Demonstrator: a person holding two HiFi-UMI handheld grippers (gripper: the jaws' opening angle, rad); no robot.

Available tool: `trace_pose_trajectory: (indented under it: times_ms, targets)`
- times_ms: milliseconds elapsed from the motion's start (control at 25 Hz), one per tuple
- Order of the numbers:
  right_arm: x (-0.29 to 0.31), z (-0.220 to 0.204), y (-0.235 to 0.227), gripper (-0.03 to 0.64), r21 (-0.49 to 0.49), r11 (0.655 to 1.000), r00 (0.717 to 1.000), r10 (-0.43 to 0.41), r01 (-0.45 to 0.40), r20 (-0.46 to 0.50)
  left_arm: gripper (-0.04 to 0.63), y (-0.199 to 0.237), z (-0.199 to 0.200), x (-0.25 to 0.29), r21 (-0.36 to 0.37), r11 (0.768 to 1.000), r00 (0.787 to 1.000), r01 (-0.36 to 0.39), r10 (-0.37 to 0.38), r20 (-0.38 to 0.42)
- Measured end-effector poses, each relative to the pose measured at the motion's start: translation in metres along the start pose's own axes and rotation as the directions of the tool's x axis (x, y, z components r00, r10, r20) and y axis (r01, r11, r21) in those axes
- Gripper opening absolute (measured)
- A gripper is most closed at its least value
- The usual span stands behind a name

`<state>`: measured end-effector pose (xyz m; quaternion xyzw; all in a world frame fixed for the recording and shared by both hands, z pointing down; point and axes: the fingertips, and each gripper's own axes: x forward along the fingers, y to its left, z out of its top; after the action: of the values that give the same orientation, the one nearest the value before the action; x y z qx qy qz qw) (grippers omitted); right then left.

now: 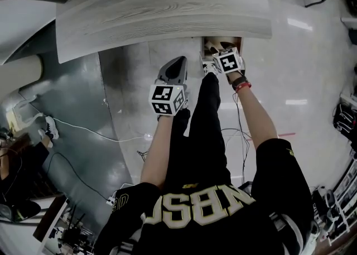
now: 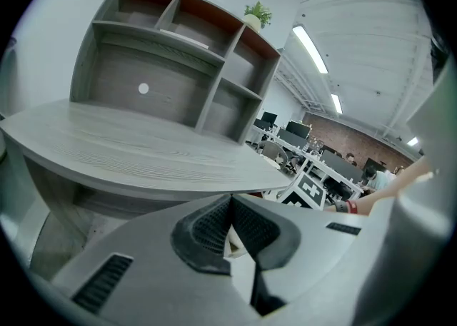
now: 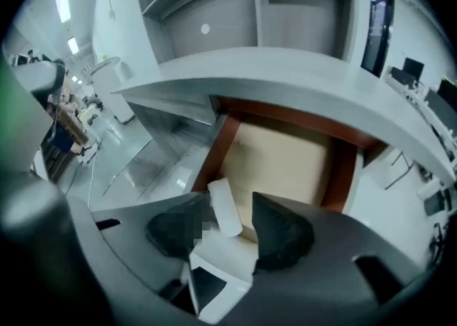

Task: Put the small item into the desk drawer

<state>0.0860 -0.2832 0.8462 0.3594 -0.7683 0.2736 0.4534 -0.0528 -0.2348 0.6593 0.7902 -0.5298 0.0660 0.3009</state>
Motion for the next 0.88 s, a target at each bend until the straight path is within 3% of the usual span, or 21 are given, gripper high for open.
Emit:
trace_pose_trajectory:
  times_ms: [240,560,880]
  targets:
    - [-0.049,0.013,0.004,0.189,0.143,0.99,0.995,-0.034,0.02,0.098,0.012,-0.007,0.014,-0.01,0.014,1.0,1.0,-0.002,0.002,0.007]
    - [-0.114,0.033,0.012,0.176,0.2,0.979,0.972,-0.086,0.042,0.219,0.012,-0.015,0.038,-0.019,0.046,0.999,1.0,0.003,-0.003,0.017]
    - [-0.183,0.06,0.022,0.153,0.292,0.956,0.918,-0.134,0.021,0.372,0.012,-0.042,0.084,-0.035,0.112,0.993,0.995,0.044,-0.054,0.085]
